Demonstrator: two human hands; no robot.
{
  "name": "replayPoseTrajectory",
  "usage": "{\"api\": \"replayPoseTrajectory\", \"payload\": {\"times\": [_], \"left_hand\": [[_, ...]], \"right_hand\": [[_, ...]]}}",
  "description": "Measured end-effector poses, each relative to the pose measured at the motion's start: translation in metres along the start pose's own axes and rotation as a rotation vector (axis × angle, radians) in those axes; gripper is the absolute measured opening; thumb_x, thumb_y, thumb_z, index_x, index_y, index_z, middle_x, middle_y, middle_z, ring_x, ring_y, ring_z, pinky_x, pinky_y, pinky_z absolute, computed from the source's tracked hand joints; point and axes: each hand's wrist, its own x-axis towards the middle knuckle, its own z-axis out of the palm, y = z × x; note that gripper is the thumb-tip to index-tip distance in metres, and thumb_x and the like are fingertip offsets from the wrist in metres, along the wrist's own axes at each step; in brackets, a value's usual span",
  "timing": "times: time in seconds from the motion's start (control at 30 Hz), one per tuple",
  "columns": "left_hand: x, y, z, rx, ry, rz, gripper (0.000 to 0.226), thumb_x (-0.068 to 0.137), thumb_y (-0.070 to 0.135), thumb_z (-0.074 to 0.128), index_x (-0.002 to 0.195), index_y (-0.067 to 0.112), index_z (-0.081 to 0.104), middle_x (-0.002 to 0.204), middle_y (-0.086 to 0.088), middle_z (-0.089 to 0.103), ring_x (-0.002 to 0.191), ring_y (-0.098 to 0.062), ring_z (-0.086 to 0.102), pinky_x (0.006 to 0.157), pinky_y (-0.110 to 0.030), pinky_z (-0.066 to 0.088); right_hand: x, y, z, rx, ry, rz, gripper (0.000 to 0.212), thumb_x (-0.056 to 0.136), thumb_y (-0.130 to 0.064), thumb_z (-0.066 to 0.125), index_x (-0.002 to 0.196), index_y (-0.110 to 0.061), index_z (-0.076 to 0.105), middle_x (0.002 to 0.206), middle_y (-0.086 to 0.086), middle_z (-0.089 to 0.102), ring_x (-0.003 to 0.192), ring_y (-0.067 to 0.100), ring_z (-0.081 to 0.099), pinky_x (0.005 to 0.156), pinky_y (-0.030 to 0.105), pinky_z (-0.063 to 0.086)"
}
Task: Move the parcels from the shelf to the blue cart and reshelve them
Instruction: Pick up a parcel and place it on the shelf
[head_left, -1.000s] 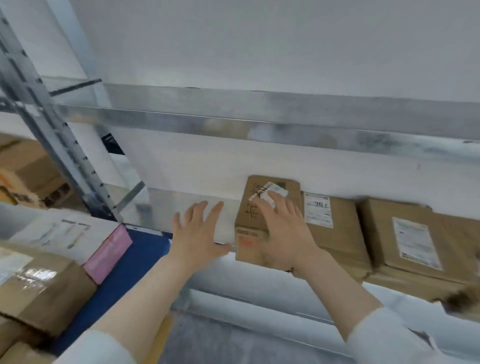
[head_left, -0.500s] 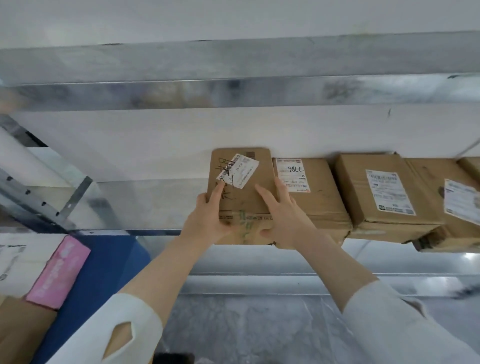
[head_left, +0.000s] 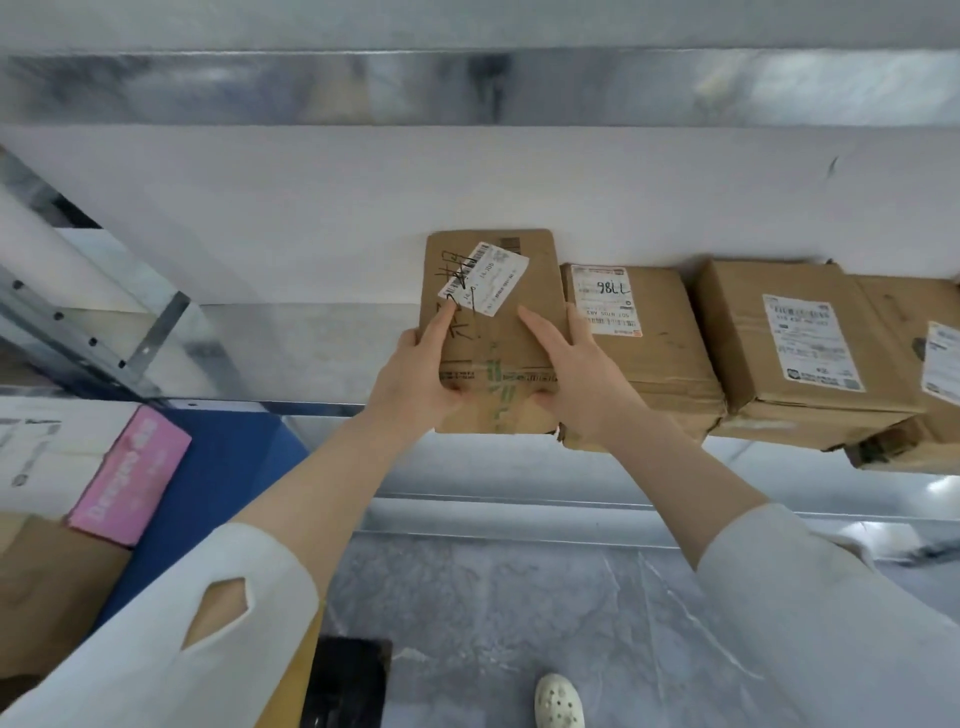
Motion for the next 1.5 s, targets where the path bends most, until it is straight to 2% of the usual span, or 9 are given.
{"api": "replayPoseTrajectory", "payload": {"times": [0.2, 0.33, 0.43, 0.53, 0.97, 1.07, 1.17, 1.43, 1.5], "left_hand": [[-0.035, -0.005, -0.039, -0.021, 0.139, -0.062, 0.101, 0.077, 0.031, 0.073, 0.149, 0.045, 0.004, 0.135, -0.002, 0.036, 0.108, -0.024, 0.054, 0.085, -0.028, 0.042], [-0.08, -0.011, -0.079, 0.039, 0.221, -0.145, 0.102, 0.078, 0.034, 0.071, 0.151, 0.04, 0.0, 0.136, -0.007, 0.033, 0.102, -0.028, 0.054, 0.088, -0.031, 0.045], [-0.121, -0.02, -0.104, 0.05, 0.302, -0.26, 0.104, 0.077, 0.032, 0.072, 0.15, 0.042, 0.0, 0.136, -0.007, 0.032, 0.096, -0.032, 0.057, 0.082, -0.038, 0.052], [-0.16, -0.035, -0.127, 0.083, 0.404, -0.393, 0.102, 0.079, 0.026, 0.071, 0.15, 0.043, 0.0, 0.133, -0.009, 0.034, 0.101, -0.036, 0.055, 0.083, -0.044, 0.052], [-0.329, -0.109, -0.217, 0.077, 0.822, -0.815, 0.1, 0.079, 0.018, 0.064, 0.15, 0.043, -0.002, 0.139, -0.012, 0.032, 0.105, -0.034, 0.053, 0.08, -0.036, 0.045], [-0.358, -0.122, -0.223, 0.102, 0.851, -0.904, 0.099, 0.079, 0.017, 0.065, 0.151, 0.039, 0.0, 0.137, -0.011, 0.033, 0.107, -0.034, 0.052, 0.085, -0.042, 0.049], [-0.381, -0.131, -0.228, 0.105, 0.86, -0.981, 0.099, 0.08, 0.017, 0.064, 0.151, 0.037, -0.002, 0.136, -0.011, 0.033, 0.104, -0.033, 0.054, 0.085, -0.041, 0.05], [-0.418, -0.136, -0.226, 0.077, 0.895, -1.171, 0.099, 0.081, 0.022, 0.065, 0.153, 0.033, -0.002, 0.137, -0.014, 0.034, 0.106, -0.031, 0.053, 0.085, -0.034, 0.044], [-0.428, -0.137, -0.226, 0.057, 0.912, -1.197, 0.099, 0.08, 0.023, 0.067, 0.152, 0.035, 0.0, 0.139, -0.012, 0.033, 0.107, -0.029, 0.052, 0.085, -0.032, 0.044]], "right_hand": [[-0.001, -0.043, -0.01, 0.065, 0.073, -0.149, 0.094, 0.079, -0.021, 0.069, 0.143, -0.052, 0.008, 0.157, 0.004, 0.005, 0.106, 0.031, 0.057, 0.084, 0.036, 0.051], [0.004, -0.089, -0.01, 0.115, 0.062, -0.334, 0.093, 0.075, -0.023, 0.076, 0.144, -0.047, 0.019, 0.152, -0.001, 0.017, 0.111, 0.029, 0.054, 0.087, 0.04, 0.051], [0.006, -0.122, 0.001, 0.182, 0.023, -0.505, 0.093, 0.071, -0.021, 0.081, 0.144, -0.043, 0.027, 0.149, 0.001, 0.025, 0.116, 0.025, 0.05, 0.083, 0.024, 0.046], [0.008, -0.164, 0.016, 0.29, -0.08, -0.614, 0.091, 0.07, -0.017, 0.082, 0.141, -0.044, 0.032, 0.148, -0.002, 0.027, 0.122, 0.024, 0.046, 0.096, 0.033, 0.041], [-0.016, -0.4, 0.092, 0.196, -0.307, -1.156, 0.095, 0.066, -0.029, 0.083, 0.139, -0.051, 0.027, 0.147, -0.002, 0.03, 0.124, 0.022, 0.042, 0.086, 0.027, 0.04], [-0.032, -0.435, 0.11, 0.204, -0.402, -1.219, 0.094, 0.068, -0.031, 0.082, 0.138, -0.054, 0.025, 0.149, -0.005, 0.027, 0.123, 0.016, 0.038, 0.098, 0.033, 0.04], [-0.045, -0.46, 0.126, 0.225, -0.466, -1.3, 0.092, 0.07, -0.03, 0.082, 0.14, -0.052, 0.026, 0.144, -0.009, 0.03, 0.112, 0.001, 0.03, 0.09, 0.019, 0.036], [-0.068, -0.496, 0.153, 0.203, -0.608, -1.392, 0.089, 0.072, -0.031, 0.079, 0.138, -0.055, 0.025, 0.153, -0.007, 0.02, 0.131, 0.021, 0.034, 0.101, 0.035, 0.037], [-0.075, -0.505, 0.158, 0.197, -0.597, -1.429, 0.088, 0.071, -0.033, 0.079, 0.139, -0.052, 0.026, 0.152, -0.007, 0.022, 0.128, 0.019, 0.036, 0.095, 0.028, 0.035]]}}
